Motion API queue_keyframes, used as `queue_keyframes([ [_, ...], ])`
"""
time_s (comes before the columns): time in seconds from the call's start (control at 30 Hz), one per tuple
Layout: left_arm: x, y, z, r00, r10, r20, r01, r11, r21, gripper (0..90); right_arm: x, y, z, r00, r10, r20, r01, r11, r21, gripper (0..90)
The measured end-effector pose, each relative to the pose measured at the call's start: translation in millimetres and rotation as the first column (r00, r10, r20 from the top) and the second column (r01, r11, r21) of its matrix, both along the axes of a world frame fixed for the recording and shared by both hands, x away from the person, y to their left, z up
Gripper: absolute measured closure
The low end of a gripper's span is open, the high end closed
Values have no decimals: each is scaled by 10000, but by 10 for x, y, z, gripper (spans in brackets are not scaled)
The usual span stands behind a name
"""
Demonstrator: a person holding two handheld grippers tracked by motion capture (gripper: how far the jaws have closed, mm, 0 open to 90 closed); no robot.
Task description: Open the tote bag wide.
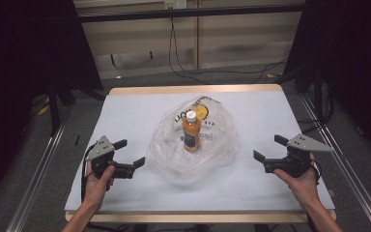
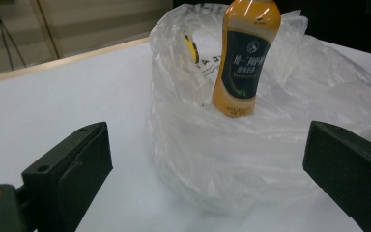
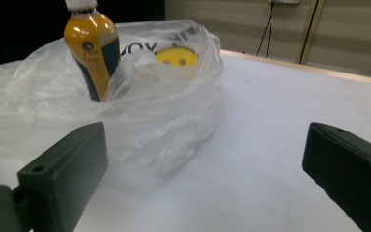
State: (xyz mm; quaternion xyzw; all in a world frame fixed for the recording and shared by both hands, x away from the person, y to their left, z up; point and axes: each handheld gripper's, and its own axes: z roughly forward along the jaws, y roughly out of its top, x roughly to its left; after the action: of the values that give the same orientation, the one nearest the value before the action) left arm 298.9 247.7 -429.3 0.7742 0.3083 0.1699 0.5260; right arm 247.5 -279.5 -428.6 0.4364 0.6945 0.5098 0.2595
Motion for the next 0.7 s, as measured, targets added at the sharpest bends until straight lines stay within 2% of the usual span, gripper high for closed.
queue_keyframes([
  [0.1,-118,29,-70,9998,190,104,-190,9998,3,33,-96,-38,-44,9996,-72,-257,73,10000,22,22],
  [0.17,-171,51,-93,9999,137,27,-137,9997,218,33,-151,-59,-66,9998,-108,-193,109,9999,38,25],
  [0.27,-243,71,-116,9986,492,208,-496,9986,158,32,-233,-94,-111,9990,-262,-356,269,9995,191,22],
  [0.3,-272,84,-128,9976,626,298,-632,9979,170,31,-266,-102,-126,9990,-344,-298,347,9993,103,22],
  [0.4,-341,142,-175,9950,912,415,-919,9957,153,26,-342,-144,-147,9979,-632,-106,635,9977,248,20],
  [0.47,-362,184,-191,9941,998,415,-1006,9948,169,25,-389,-170,-151,9972,-754,12,753,9968,276,24],
  [0.5,-384,208,-188,9925,1128,461,-1134,9935,114,25,-405,-180,-152,9969,-780,-56,782,9958,469,25],
  [0.53,-403,228,-189,9924,1130,495,-1129,9936,-59,24,-422,-198,-153,9961,-878,-85,881,9952,431,25],
  [0.6,-433,274,-202,9901,1208,711,-1219,9925,108,18,-467,-233,-146,9957,-931,-16,930,9936,634,36],
  [0.63,-423,285,-221,9895,1278,678,-1289,9916,126,16,-483,-248,-146,9955,-939,-112,944,9925,775,33],
  [0.7,-388,287,-253,9907,1248,538,-1258,9919,159,15,-488,-252,-143,9949,-1007,-48,1008,9924,710,33],
])
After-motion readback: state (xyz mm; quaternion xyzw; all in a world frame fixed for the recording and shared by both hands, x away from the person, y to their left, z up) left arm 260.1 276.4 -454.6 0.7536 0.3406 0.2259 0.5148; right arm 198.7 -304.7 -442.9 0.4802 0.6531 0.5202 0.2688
